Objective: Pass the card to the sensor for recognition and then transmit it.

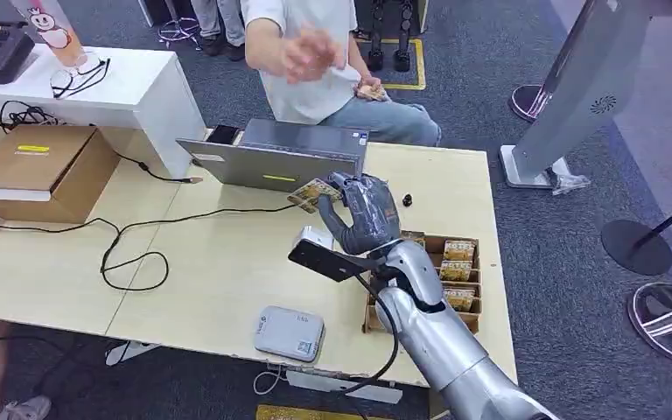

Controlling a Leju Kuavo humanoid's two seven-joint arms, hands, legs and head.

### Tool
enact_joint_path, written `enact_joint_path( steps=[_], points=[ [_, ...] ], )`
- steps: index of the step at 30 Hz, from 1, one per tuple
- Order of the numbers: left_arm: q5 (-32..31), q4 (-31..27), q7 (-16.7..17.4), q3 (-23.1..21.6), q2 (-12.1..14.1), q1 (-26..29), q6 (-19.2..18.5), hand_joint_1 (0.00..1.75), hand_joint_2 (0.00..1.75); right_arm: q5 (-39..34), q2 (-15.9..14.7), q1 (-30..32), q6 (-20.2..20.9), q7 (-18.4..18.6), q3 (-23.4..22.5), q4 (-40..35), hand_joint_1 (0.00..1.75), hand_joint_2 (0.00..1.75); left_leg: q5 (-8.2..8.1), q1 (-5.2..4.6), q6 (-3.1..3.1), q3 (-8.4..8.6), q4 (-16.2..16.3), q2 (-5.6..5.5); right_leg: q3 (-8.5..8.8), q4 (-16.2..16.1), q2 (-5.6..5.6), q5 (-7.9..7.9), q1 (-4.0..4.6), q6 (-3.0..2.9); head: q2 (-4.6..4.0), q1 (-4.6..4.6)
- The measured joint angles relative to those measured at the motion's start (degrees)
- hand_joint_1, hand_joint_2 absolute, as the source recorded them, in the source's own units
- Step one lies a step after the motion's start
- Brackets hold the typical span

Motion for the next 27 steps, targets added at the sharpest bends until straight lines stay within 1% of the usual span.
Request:
enact_joint_path(
  steps=[6, 11, 15, 25, 27],
  points=[
    [0.1, 0.4, -0.1, 0.0, 0.1, -0.1, 0.2, 0.0, 0.0, 0.0, 0.0, 0.3, 0.1, 0.0, 0.0, -0.4, 1.75, 1.75, 0.0, 0.0, 0.0, 0.0, 0.0, 0.01, 0.0, 0.0, 0.0, 0.0, 0.0, 0.0, 0.0, 0.0],
    [1.0, 0.4, -0.5, 0.7, 0.0, 0.2, -0.8, 0.0, 0.0, 0.0, -0.3, 1.3, 0.3, 0.0, 0.0, -2.3, 1.75, 1.75, 0.0, 0.0, 0.0, -0.01, 0.0, 0.01, -0.01, 0.0, 0.0, -0.01, 0.0, 0.0, 0.0, 0.0],
    [1.8, -0.3, -0.5, 2.3, -0.8, 1.2, -2.5, 0.0, 0.0, 0.0, -0.6, 1.9, 0.4, -0.1, 0.0, -3.7, 1.75, 1.75, -0.01, -0.01, 0.0, -0.01, 0.0, 0.03, -0.03, 0.0, 0.02, -0.01, 0.0, 0.0, 0.0, -0.02],
    [1.8, -2.3, -0.3, 3.5, -2.1, 2.1, -3.6, 0.0, 0.0, 0.0, -0.8, 2.5, 0.6, -0.1, 0.0, -5.2, 1.75, 1.75, -0.01, 0.01, 0.0, -0.01, 0.0, 0.02, -0.03, 0.0, 0.02, 0.0, 0.0, 0.0, 0.0, 0.0],
    [1.9, -3.3, 0.0, 4.1, -2.5, 2.2, -4.6, 0.0, 0.0, 0.0, -0.8, 2.6, 0.7, -0.2, 0.0, -5.5, 1.75, 1.75, -0.01, 0.01, 0.0, -0.01, 0.0, 0.02, -0.03, 0.0, 0.02, 0.0, 0.0, 0.0, 0.0, -0.02]
  ],
)
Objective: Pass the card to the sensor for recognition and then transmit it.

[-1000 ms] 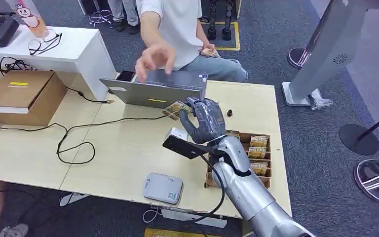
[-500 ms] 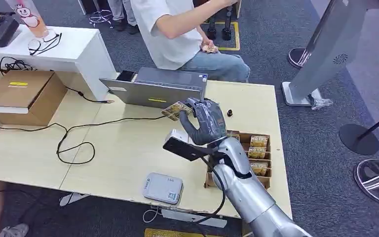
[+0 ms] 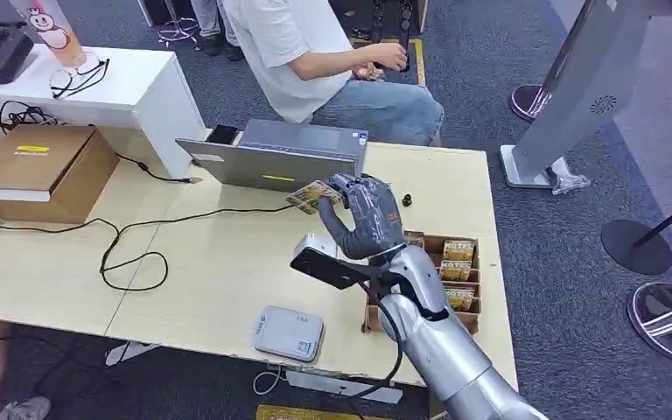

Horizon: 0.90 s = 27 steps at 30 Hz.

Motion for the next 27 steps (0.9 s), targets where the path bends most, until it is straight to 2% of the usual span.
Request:
enact_joint_path(
  steps=[6, 13, 20, 27],
  points=[
    [-0.4, -3.8, 0.1, 1.4, -1.8, 0.9, -2.9, 0.0, 0.0, -0.2, 0.0, 0.7, 0.7, 0.0, 0.0, -2.0, 1.75, 1.75, 0.0, -0.01, 0.0, -0.01, 0.0, 0.0, -0.01, 0.0, 0.0, -0.01, 0.01, 0.0, 0.0, 0.0],
    [-2.4, -8.2, 0.0, 3.6, -3.8, 1.4, -5.9, 0.0, 0.0, -2.5, -0.4, 2.6, 4.7, 0.8, 0.5, -6.4, 1.75, 1.75, -0.01, -0.01, 0.0, -0.02, 0.0, 0.0, -0.01, 0.0, 0.0, -0.01, 0.0, 0.01, 0.0, 0.02],
    [-4.7, -10.2, -1.2, 5.4, -4.7, 1.5, -6.3, 0.0, 0.0, -7.1, -1.0, 4.4, 7.6, -0.7, 0.8, -8.4, 1.75, 1.75, -0.01, 0.0, 0.0, -0.01, 0.0, 0.0, -0.01, 0.0, 0.0, -0.01, 0.01, 0.0, 0.0, 0.0],
    [-7.4, -11.2, -2.7, 7.7, -5.2, 1.4, -7.1, 0.0, 0.0, -14.5, -1.8, 6.0, 12.9, -2.8, 1.9, -9.8, 1.75, 1.75, -0.02, -0.01, -0.01, -0.02, 0.0, 0.0, -0.02, 0.0, 0.0, -0.01, 0.01, 0.0, 0.0, 0.02]
  ],
)
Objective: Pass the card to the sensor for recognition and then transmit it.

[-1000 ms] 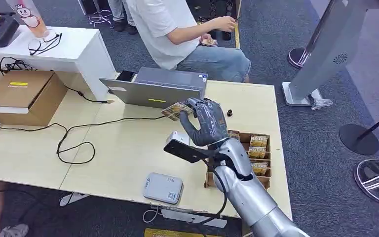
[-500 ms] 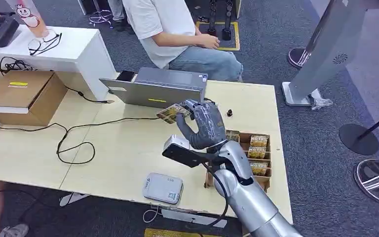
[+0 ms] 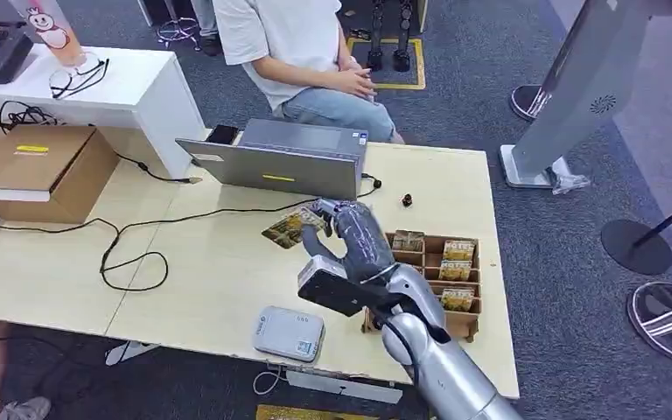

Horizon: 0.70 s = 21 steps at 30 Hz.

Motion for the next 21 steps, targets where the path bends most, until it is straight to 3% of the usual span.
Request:
enact_joint_path(
  steps=[10, 21],
  points=[
    [-2.8, -0.3, -1.8, 2.5, -0.3, -0.2, -0.4, 0.0, 0.0, -9.8, -1.2, 2.0, 7.2, -1.7, 0.6, -2.6, 1.75, 1.75, 0.0, 0.0, 0.0, 0.0, 0.0, -0.01, 0.0, 0.0, -0.01, 0.0, 0.0, 0.0, 0.0, 0.0],
    [-4.4, 1.1, -3.6, 2.8, 0.6, -1.1, 2.7, 0.0, 0.0, -15.6, -2.5, 4.7, 13.7, -2.2, 0.7, -5.5, 1.75, 1.75, 0.0, 0.0, 0.0, 0.0, 0.0, 0.0, 0.0, 0.0, 0.0, 0.0, 0.0, 0.0, 0.0, 0.0]
  ],
)
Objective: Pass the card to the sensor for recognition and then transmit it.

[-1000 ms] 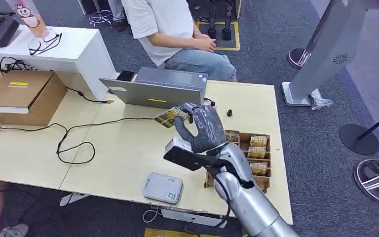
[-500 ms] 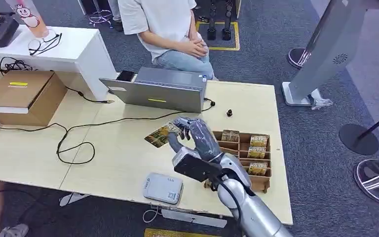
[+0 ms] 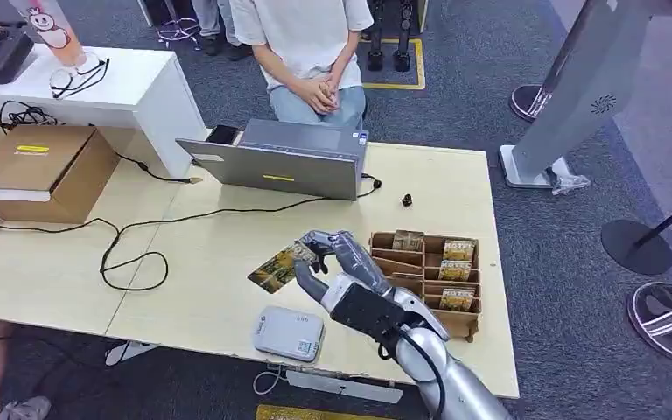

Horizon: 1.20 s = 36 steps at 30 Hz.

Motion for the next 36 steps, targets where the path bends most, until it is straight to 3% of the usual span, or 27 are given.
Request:
enact_joint_path(
  steps=[12, 36],
  points=[
    [-0.2, 2.6, -0.7, 0.0, 1.1, -0.6, 0.9, 0.0, 0.0, -3.1, -0.4, 2.2, 5.5, 0.0, 0.0, -2.5, 1.75, 1.75, 0.0, 0.0, 0.0, 0.0, 0.0, 0.0, 0.0, 0.0, 0.0, 0.0, 0.0, 0.0, 0.0, -0.02],
    [-0.4, 4.5, -1.1, 0.4, 1.9, -1.0, 2.1, 0.0, 0.0, -3.1, -0.6, 2.8, 6.6, 1.0, 0.3, -1.2, 1.75, 1.75, 0.0, 0.0, 0.0, -0.01, 0.0, 0.0, 0.0, 0.0, 0.0, 0.0, 0.0, 0.0, 0.0, -0.02]
  ],
)
